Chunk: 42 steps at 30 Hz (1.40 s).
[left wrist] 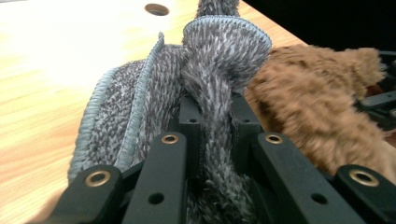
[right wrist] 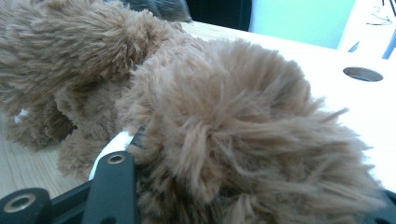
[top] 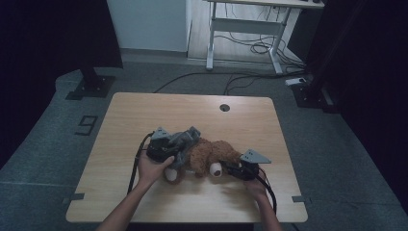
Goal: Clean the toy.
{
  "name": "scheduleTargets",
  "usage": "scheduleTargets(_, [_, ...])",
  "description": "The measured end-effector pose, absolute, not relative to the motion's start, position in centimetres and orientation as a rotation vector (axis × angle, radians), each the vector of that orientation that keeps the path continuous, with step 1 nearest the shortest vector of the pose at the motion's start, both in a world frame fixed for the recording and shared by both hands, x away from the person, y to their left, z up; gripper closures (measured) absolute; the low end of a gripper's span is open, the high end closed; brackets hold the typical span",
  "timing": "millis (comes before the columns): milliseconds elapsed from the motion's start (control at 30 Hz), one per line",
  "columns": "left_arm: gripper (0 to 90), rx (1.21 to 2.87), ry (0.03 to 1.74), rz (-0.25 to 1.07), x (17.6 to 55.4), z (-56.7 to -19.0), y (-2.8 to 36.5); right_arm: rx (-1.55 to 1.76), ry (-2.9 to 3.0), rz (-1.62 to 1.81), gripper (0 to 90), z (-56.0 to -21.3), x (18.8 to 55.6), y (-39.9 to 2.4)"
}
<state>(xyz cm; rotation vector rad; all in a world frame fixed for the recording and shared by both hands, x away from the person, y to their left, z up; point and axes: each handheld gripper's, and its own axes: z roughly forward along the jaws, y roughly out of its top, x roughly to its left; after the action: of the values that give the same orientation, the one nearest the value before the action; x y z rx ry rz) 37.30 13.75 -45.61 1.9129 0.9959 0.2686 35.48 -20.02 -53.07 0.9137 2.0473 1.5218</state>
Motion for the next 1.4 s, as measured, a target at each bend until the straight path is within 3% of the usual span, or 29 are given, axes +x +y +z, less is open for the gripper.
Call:
scheduleTargets(600, [78.9,1.916,1.155,0.395,36.5,-48.2,20.0,0.92,2.042,1.529,45.5,-53.1,35.5,-20.0])
scheduleTargets(867, [78.9,1.853,1.181,0.358,36.2,-47.4,21.8,0.931,2.04,1.537,45.4,-53.2,35.6,-20.1])
scheduleTargets(1100, [79.0,1.849,1.0,0.359,35.6,-42.8,17.5,0.932,2.041,1.532,45.3,-53.1,35.6,-20.1])
scheduleTargets(1400, [78.9,1.936,0.804,0.269,36.5,-40.8,7.5,0.931,2.042,1.535,45.2,-53.1,35.6,-20.1])
